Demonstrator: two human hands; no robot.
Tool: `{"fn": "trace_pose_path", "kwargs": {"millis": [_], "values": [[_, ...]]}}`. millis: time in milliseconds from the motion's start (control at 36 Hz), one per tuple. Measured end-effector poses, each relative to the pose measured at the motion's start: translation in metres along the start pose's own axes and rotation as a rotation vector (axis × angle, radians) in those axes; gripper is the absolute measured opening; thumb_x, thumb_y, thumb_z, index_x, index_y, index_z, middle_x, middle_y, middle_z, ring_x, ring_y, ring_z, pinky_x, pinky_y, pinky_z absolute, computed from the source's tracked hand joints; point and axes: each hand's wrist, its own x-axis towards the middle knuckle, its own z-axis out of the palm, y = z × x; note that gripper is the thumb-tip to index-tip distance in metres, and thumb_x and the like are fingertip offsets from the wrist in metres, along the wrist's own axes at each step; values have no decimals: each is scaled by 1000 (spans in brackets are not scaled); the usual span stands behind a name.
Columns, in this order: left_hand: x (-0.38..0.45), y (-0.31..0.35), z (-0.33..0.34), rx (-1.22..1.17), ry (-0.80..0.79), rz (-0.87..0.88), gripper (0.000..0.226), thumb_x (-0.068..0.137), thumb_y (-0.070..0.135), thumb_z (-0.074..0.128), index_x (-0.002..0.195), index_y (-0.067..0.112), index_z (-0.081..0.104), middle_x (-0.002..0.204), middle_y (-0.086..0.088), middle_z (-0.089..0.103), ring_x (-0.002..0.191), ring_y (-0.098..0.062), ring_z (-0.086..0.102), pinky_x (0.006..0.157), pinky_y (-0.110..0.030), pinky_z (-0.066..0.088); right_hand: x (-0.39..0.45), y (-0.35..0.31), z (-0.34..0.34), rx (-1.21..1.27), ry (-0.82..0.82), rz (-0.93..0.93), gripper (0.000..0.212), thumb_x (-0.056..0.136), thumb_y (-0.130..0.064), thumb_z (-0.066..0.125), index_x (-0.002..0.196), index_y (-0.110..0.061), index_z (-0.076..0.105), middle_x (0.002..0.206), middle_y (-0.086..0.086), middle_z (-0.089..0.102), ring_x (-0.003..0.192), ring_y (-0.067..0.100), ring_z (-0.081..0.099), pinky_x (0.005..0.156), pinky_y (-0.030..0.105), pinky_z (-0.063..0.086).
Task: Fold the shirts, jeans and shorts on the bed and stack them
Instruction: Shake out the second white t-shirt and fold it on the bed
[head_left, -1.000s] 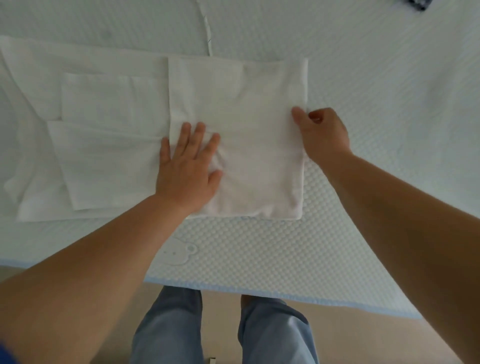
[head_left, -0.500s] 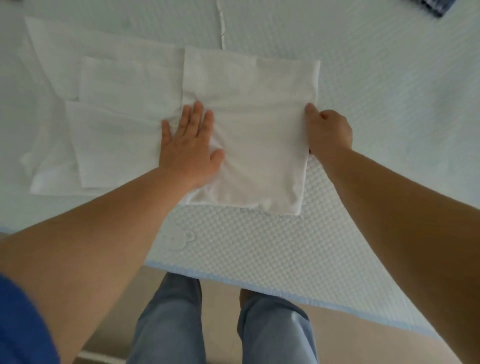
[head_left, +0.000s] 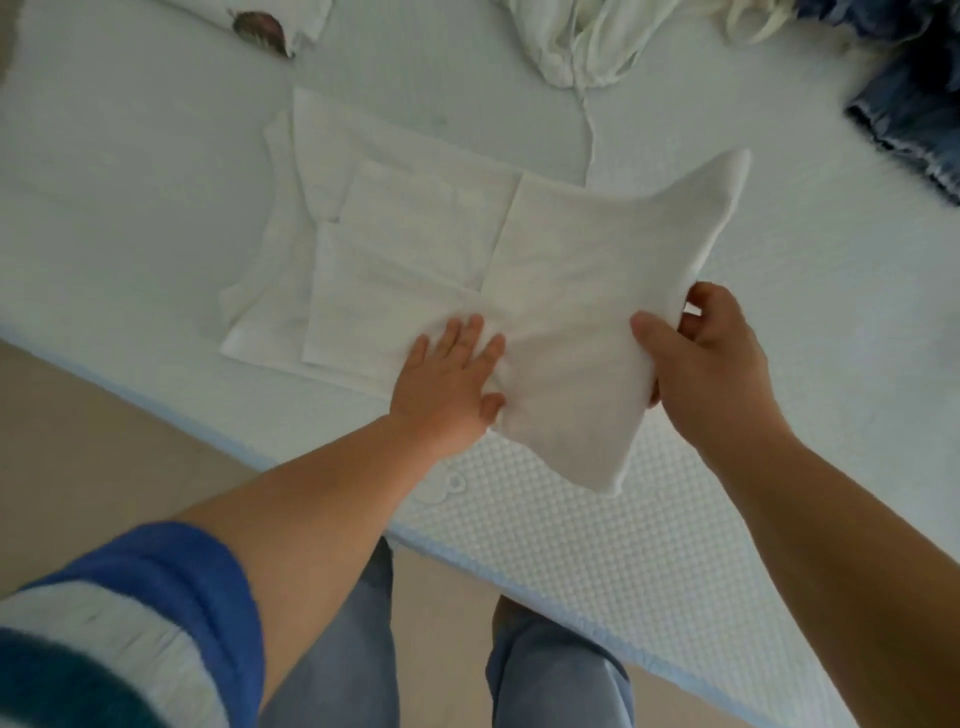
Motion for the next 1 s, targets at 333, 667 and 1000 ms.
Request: {"fn": "trace_pose_path", "kwargs": {"millis": [333,667,1000], "values": [[-10,-104,-52,-805,-74,-38,30,97,26,44,121,24,61,118,4,63,106,-15,57,90,-25,40,-18,-115,138,82,17,-44,25,85,-24,55,108,-30,49,80,0,69,54,9,63,43,18,46],[-26,-284,-74,-1844,-165,-654,43,96,48,38,98,15,66,88,-7,73,80,-23,68,73,-34,50,15,-143,340,-248,-237,6,51,88,-37,55,131,-18,37,70,-7,62,70,15,63,65,35,52],[-33,-287,-48,-1089,50,-432,11,83,27,63,76,28,55,72,14,64,56,0,62,44,-15,42,-16,-79,343,-815,-143,-257,40,86,-34,57,123,-21,49,124,-3,50,118,17,40,102,36,30]]}}
